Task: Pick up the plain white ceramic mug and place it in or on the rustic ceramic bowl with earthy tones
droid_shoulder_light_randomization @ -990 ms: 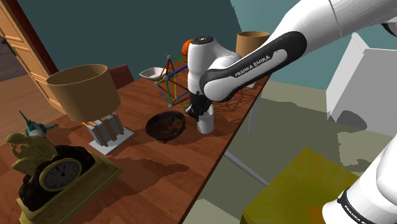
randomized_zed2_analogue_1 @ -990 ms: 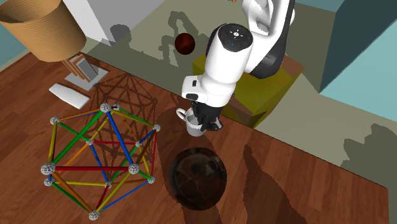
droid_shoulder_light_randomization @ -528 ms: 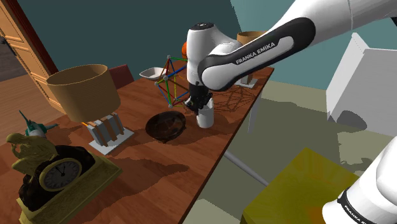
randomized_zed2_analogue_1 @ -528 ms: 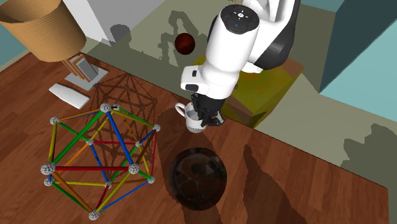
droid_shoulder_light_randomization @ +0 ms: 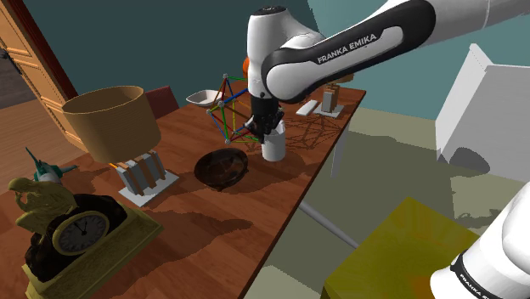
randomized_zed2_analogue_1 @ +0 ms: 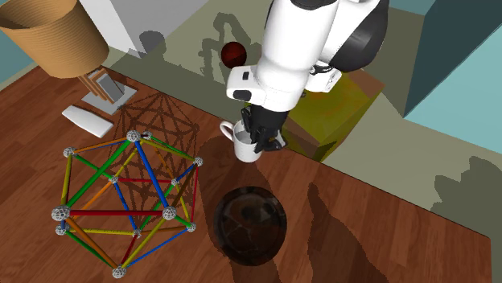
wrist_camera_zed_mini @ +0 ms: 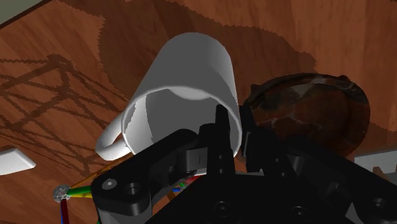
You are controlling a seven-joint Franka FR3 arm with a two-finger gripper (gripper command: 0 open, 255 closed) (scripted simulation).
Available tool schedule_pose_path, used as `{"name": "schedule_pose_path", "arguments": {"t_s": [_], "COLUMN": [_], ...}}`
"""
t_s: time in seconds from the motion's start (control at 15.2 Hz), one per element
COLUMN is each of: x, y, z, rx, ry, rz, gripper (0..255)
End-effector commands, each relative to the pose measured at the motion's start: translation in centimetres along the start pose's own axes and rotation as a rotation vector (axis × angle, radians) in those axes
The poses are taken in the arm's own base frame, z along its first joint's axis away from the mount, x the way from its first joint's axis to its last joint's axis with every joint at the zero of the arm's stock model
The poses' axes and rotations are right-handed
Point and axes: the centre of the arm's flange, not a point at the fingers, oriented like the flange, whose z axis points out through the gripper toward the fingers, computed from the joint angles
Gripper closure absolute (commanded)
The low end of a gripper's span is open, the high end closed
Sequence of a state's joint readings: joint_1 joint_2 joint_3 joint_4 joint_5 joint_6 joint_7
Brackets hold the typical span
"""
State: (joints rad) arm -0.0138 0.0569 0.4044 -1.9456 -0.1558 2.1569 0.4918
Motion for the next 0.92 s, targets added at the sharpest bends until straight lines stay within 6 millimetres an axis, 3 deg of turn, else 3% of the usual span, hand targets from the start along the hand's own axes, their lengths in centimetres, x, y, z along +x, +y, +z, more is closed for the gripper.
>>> {"name": "schedule_pose_path", "arguments": {"t_s": [0.0, 0.66, 0.86], "x": [0.2, 1.2, 4.1], "y": [0.1, 0.3, -2.4], "z": [-1.1, -6.0, -6.4], "rx": [0.0, 0.0, 0.0], "ry": [0.0, 0.0, 0.0], "rz": [0.0, 0.0, 0.0], "gripper": [255, 255, 255]}}
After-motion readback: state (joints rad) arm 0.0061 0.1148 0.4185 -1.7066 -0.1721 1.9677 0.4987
